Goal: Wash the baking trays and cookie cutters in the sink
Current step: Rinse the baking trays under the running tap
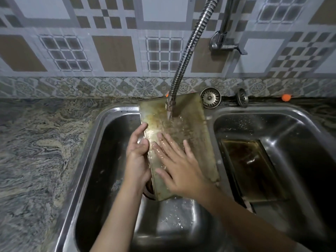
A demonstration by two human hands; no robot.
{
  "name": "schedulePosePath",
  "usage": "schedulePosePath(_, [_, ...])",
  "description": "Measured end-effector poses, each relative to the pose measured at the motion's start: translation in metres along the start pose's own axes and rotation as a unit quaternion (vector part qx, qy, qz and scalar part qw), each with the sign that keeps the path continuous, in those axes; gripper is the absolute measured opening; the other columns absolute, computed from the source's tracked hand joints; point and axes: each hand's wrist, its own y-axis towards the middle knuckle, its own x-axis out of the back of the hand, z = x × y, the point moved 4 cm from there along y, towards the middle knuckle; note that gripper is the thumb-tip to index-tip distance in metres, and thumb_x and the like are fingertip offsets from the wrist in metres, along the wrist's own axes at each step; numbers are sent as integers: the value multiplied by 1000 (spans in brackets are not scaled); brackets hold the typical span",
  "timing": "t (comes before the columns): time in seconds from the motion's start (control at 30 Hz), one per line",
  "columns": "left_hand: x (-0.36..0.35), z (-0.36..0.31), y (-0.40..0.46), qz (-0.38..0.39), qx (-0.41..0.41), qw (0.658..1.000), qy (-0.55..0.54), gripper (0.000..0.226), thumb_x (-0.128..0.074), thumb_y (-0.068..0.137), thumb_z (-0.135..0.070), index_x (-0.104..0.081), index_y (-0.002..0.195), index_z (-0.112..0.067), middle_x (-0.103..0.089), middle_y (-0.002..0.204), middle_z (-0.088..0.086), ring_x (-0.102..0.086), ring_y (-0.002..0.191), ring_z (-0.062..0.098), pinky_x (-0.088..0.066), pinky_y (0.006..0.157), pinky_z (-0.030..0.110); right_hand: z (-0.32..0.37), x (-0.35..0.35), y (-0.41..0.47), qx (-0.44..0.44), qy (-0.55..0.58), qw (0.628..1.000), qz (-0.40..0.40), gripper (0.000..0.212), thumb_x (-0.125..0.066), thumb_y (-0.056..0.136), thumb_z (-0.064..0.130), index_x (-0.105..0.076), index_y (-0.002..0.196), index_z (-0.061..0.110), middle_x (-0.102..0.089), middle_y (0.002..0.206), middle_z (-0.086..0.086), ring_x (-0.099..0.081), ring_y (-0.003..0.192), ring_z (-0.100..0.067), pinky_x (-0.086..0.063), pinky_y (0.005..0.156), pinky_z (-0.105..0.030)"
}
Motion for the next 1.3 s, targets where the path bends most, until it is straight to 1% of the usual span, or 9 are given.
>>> schedulePosePath(0.2, [7, 5, -9, -7, 20, 1000, -19, 42, -67, 70, -4, -61, 109, -17, -72, 93, 3, -68, 83, 17, -56, 79, 35, -73, 21, 19, -296, 52, 954, 17, 69, -15, 98, 53, 15, 150, 19, 33, 153, -6, 31, 140, -23, 11, 111, -64])
schedulePosePath(0.3, [-9, 11, -11, -27, 26, 999, 9, 41, -36, 88, 12, -57, 110, -15, -73, 78, 1, -70, 75, 12, -58, 72, 26, -12, 8, 16, -153, 33, 988, 9, 64, -14, 97, 50, 12, 150, 25, 23, 157, -3, 24, 144, -20, 12, 112, -60])
schedulePosePath(0.4, [3, -8, -5, -37, 10, 999, -14, 38, -39, 86, 7, -57, 109, -17, -74, 91, 2, -70, 83, 16, -57, 79, 32, 4, -8, -17, -14, 52, 998, 12, 59, -19, 98, 49, -3, 152, 33, 11, 161, 7, 12, 147, -12, 3, 117, -52])
schedulePosePath(0.6, [11, 0, -17, -27, 58, 998, 23, 43, -33, 91, 11, -60, 110, -16, -71, 89, 5, -67, 77, 16, -58, 73, 32, -60, 4, 5, -283, 54, 957, 29, 71, -7, 94, 58, 17, 149, 20, 35, 152, -7, 32, 140, -23, 9, 111, -65])
schedulePosePath(0.73, [1, 5, -16, -51, 52, 996, 56, 41, -40, 88, 7, -65, 108, -19, -60, 83, 11, -57, 85, 22, -47, 93, 41, 13, 0, 1, -78, 57, 995, 28, 65, -17, 96, 50, 4, 153, 25, 21, 159, 1, 23, 145, -15, 9, 114, -56])
schedulePosePath(0.8, [10, -8, -12, -62, 45, 997, 21, 43, -34, 90, 9, -62, 107, -19, -70, 92, 8, -66, 86, 21, -54, 83, 38, 11, -7, -23, -20, 58, 997, 35, 59, -20, 98, 50, -3, 152, 36, 16, 160, 7, 18, 146, -11, 8, 116, -52])
schedulePosePath(1.0, [10, -2, -25, -40, 64, 997, 16, 41, -39, 86, 9, -60, 110, -16, -71, 90, 6, -68, 73, 16, -58, 69, 31, -61, 12, -9, -277, 73, 957, 44, 65, -15, 98, 53, 12, 150, 28, 34, 153, -4, 31, 141, -24, 9, 111, -64])
schedulePosePath(1.2, [-6, 3, -35, -21, 70, 997, 26, 38, -40, 85, 9, -60, 109, -13, -71, 101, 9, -68, 90, 21, -54, 84, 34, 2, 7, -24, -88, 43, 995, 8, 59, -19, 97, 49, 0, 152, 36, 20, 159, 6, 20, 145, -10, 11, 113, -54])
schedulePosePath(1.3, [9, -16, -29, -33, 53, 998, -17, 44, -35, 83, 12, -58, 110, -15, -72, 82, 2, -69, 71, 14, -58, 63, 28, -47, 10, -38, -209, 84, 974, 9, 59, -19, 97, 56, 10, 147, 47, 30, 156, 3, 25, 144, -18, 11, 112, -58])
